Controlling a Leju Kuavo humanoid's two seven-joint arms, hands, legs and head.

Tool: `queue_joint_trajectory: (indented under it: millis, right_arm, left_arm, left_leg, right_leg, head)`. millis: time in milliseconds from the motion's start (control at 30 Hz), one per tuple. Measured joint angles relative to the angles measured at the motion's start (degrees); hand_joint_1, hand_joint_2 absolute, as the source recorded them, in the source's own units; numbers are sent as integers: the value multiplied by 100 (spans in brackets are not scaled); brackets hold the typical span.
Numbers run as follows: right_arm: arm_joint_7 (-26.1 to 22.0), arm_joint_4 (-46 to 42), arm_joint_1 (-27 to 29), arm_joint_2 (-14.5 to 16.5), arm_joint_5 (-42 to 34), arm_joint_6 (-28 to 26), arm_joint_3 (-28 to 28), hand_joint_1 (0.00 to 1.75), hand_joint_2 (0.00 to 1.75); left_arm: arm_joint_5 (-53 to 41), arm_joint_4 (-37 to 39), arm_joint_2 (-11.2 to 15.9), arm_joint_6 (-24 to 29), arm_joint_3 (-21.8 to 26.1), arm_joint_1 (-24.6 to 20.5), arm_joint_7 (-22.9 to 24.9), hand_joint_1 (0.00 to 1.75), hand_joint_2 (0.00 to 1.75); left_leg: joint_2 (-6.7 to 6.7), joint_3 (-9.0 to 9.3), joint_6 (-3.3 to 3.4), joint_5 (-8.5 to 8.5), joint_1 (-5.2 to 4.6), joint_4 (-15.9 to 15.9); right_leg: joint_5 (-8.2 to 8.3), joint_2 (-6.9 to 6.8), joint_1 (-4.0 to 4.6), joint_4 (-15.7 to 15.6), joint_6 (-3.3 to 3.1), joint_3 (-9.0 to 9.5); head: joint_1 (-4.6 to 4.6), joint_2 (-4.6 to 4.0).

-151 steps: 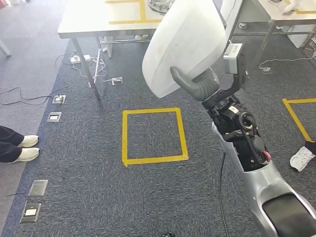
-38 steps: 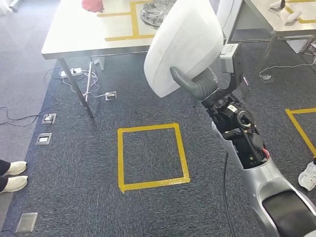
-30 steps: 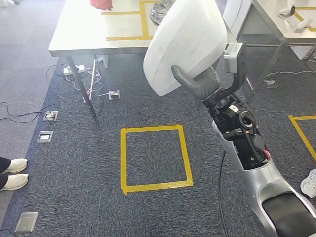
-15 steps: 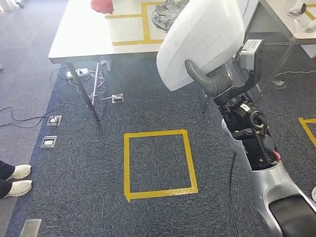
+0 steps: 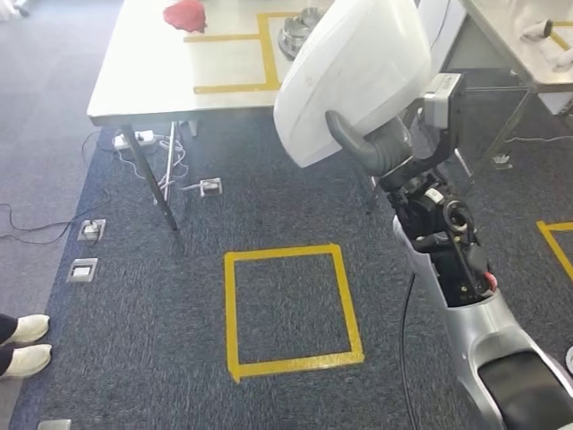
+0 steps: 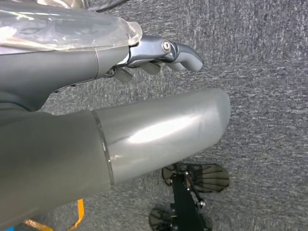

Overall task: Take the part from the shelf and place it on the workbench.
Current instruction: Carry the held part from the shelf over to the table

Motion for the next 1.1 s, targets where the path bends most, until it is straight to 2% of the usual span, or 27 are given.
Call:
queue_joint_trajectory:
  millis: [67,100,133,167,200,233,267,300,400,433,467,500,567,600,633,667,733,767,800,900,967,1000,1067,1100]
  right_arm:
    - [2,2,19,-17,0,-9,-18,175,175]
    - [6,3,32,-25,0,-15,-31,175,175]
    - [9,4,41,-34,1,-20,-48,175,175]
    - [12,4,43,-46,3,-25,-71,175,175]
    - [15,4,42,-61,5,-28,-98,175,175]
    - [16,4,40,-77,7,-30,-123,175,175]
    - [21,4,34,-91,8,-32,-146,175,175]
    - [26,3,33,-103,8,-34,-167,175,175]
    - [32,-8,42,-130,7,-45,-227,175,175]
    - [28,-19,41,-134,7,-49,-246,175,175]
    - [28,-31,41,-134,7,-53,-262,175,175]
    - [28,-41,46,-135,7,-55,-273,175,175]
    - [45,-53,92,-135,7,-58,-284,175,175]
    - [59,-59,129,-135,7,-58,-285,175,175]
    - [71,-66,162,-135,7,-55,-286,175,175]
    - [78,-73,184,-135,7,-52,-287,175,175]
    - [79,-79,197,-135,7,-39,-290,175,175]
    - [78,-81,195,-135,7,-29,-291,175,175]
    - [79,-84,194,-135,7,-19,-294,175,175]
    - [80,-93,198,-136,8,-4,-308,175,175]
    - [78,-100,183,-138,9,6,-319,175,175]
    - [77,-103,172,-139,9,14,-323,175,175]
    - [81,-103,161,-139,11,26,-323,175,175]
    - [83,-102,164,-139,15,28,-323,175,175]
  left_arm:
    - [0,0,-1,0,0,1,1,0,0]
    - [0,0,-2,0,-1,4,2,0,0]
    - [-2,0,-4,0,0,5,3,0,0]
    - [-7,0,-8,0,0,4,4,0,0]
    - [-13,0,-13,0,-1,3,5,0,0]
    - [-22,0,-23,-1,0,0,7,0,0]
    - [-30,0,-31,-3,-1,-7,9,0,0]
    - [-35,0,-38,-5,-1,-13,14,0,0]
    - [-49,0,-45,-11,-1,-31,24,0,0]
    - [-55,0,-50,-14,-1,-44,24,0,0]
    - [-61,0,-51,-17,-1,-62,24,0,0]
    - [-65,0,-49,-19,-1,-74,23,0,0]
    - [-67,0,-38,-25,-1,-75,24,0,0]
    - [-67,0,-34,-31,-1,-65,25,0,0]
    - [-66,0,-32,-39,-1,-56,25,0,0]
    - [-65,0,-30,-46,-1,-52,26,0,0]
    - [-60,0,-18,-52,-1,-52,26,0,0]
    - [-55,0,-10,-52,-1,-58,26,0,0]
    - [-49,0,-5,-52,-1,-60,26,0,0]
    - [-33,0,1,-52,-1,-48,25,0,0]
    - [-17,0,3,-52,-1,-46,23,0,0]
    - [-9,0,4,-52,-1,-46,21,0,0]
    - [1,0,6,-55,-1,-43,19,0,0]
    - [2,0,5,-58,-1,-37,17,0,0]
  left_leg:
    - [-8,60,30,-65,-18,0]
    - [-13,99,35,-102,-29,1]
    - [-21,151,36,-141,-41,1]
    - [-28,215,32,-183,-51,1]
    - [-33,276,25,-229,-56,-3]
    - [-37,328,12,-267,-61,-6]
    - [-39,350,-8,-296,-59,-9]
    - [-39,354,-36,-314,-53,-19]
    - [-24,389,-144,-327,-49,19]
    - [-18,374,-168,-366,-49,116]
    - [-14,282,-189,-459,-41,315]
    - [-12,110,-205,-590,-35,629]
    - [-14,-368,-252,-862,-30,1389]
    - [-13,-555,-269,-897,-30,1614]
    - [-12,-643,-275,-810,-28,1624]
    - [-11,-618,-265,-607,-26,1405]
    - [-4,-345,-226,-88,-30,582]
    - [1,-223,-198,30,-41,247]
    - [2,-148,-167,94,-56,49]
    - [-12,-74,-61,68,-67,-39]
    - [-19,17,0,36,-48,-64]
    - [-20,59,24,16,-40,-73]
    - [-22,122,50,-45,-42,-74]
    - [-24,162,49,-82,-42,-73]
  right_leg:
    - [-286,1,1,751,19,-476]
    - [-326,1,1,917,20,-632]
    - [-232,1,5,857,7,-680]
    - [-9,1,12,598,-22,-630]
    - [307,1,29,194,-66,-514]
    - [556,1,54,-184,-110,-407]
    - [700,-2,82,-514,-149,-321]
    - [776,-8,111,-705,-180,-263]
    - [769,-19,123,-864,-248,-116]
    - [761,-20,107,-901,-275,-57]
    - [755,-19,91,-930,-299,-1]
    - [740,-24,87,-944,-318,41]
    - [689,-22,90,-945,-343,89]
    - [658,-18,92,-944,-345,118]
    - [623,-13,91,-943,-341,156]
    - [584,-7,90,-941,-332,202]
    - [496,0,93,-932,-300,303]
    - [455,4,100,-925,-273,329]
    - [420,6,107,-921,-241,338]
    - [350,8,114,-876,-138,354]
    - [220,4,99,-608,-82,256]
    - [95,1,90,-296,-61,96]
    - [-214,0,76,557,-30,-378]
    - [-294,-1,67,862,-15,-586]
  head:
    - [63,1]
    - [90,1]
    - [116,1]
    - [145,1]
    - [171,1]
    - [175,1]
    - [180,1]
    - [188,1]
    - [204,1]
    - [186,1]
    - [159,1]
    - [132,1]
    - [67,1]
    - [40,1]
    - [13,1]
    - [-13,1]
    - [-58,1]
    - [-81,1]
    - [-97,1]
    - [-94,1]
    - [-55,1]
    - [-28,1]
    - [33,1]
    - [57,1]
